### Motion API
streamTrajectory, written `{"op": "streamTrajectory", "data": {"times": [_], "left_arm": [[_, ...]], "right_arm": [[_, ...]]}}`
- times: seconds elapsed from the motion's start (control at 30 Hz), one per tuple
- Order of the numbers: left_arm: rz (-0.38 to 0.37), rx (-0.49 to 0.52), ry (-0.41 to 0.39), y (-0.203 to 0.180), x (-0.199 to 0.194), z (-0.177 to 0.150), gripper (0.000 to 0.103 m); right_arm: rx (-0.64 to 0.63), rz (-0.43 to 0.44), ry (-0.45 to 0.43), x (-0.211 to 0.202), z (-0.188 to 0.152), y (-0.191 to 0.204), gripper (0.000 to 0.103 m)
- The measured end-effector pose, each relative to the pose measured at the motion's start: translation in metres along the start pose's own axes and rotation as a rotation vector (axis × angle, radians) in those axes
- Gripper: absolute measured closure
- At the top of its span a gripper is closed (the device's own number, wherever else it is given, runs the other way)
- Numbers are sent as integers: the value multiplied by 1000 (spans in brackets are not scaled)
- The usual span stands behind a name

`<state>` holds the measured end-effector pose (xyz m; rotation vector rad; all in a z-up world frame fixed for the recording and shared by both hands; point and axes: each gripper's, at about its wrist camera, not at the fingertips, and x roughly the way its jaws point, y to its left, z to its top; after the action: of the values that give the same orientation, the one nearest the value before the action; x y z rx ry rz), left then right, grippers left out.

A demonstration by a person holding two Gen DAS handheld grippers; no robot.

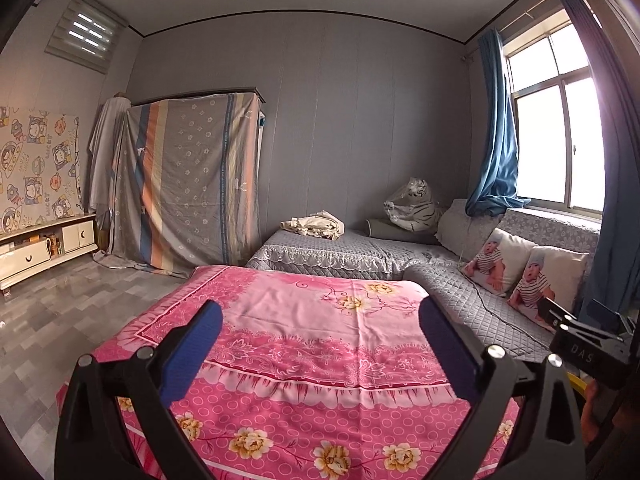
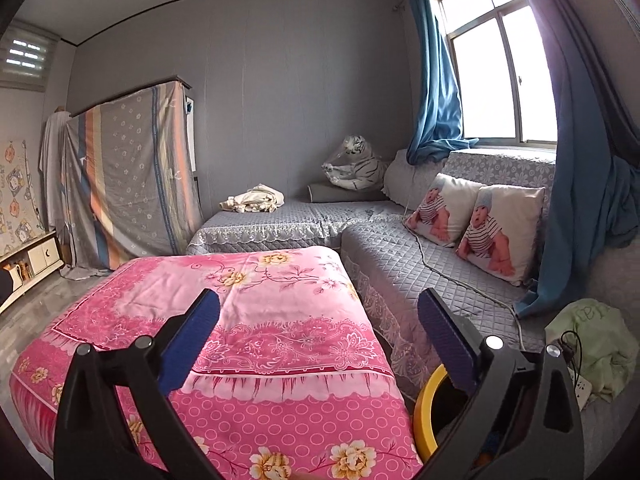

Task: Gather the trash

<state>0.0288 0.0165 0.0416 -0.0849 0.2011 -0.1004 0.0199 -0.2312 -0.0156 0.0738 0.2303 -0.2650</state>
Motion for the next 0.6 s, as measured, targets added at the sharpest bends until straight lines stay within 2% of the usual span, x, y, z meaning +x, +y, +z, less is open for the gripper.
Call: {"op": "streamTrajectory", "data": {"times": [0.1, 0.23, 0.6], "left_arm": [[0, -7, 3, 0, 0, -6, 8], [-9, -11, 14, 0, 2, -8, 8], [-11, -33, 29, 2, 8, -16, 8]], "right_arm": [[-14, -25, -2, 1, -7, 2, 8], [-7, -10, 31, 7, -12, 1, 8], [-6, -11, 50, 14, -19, 3, 8]]}}
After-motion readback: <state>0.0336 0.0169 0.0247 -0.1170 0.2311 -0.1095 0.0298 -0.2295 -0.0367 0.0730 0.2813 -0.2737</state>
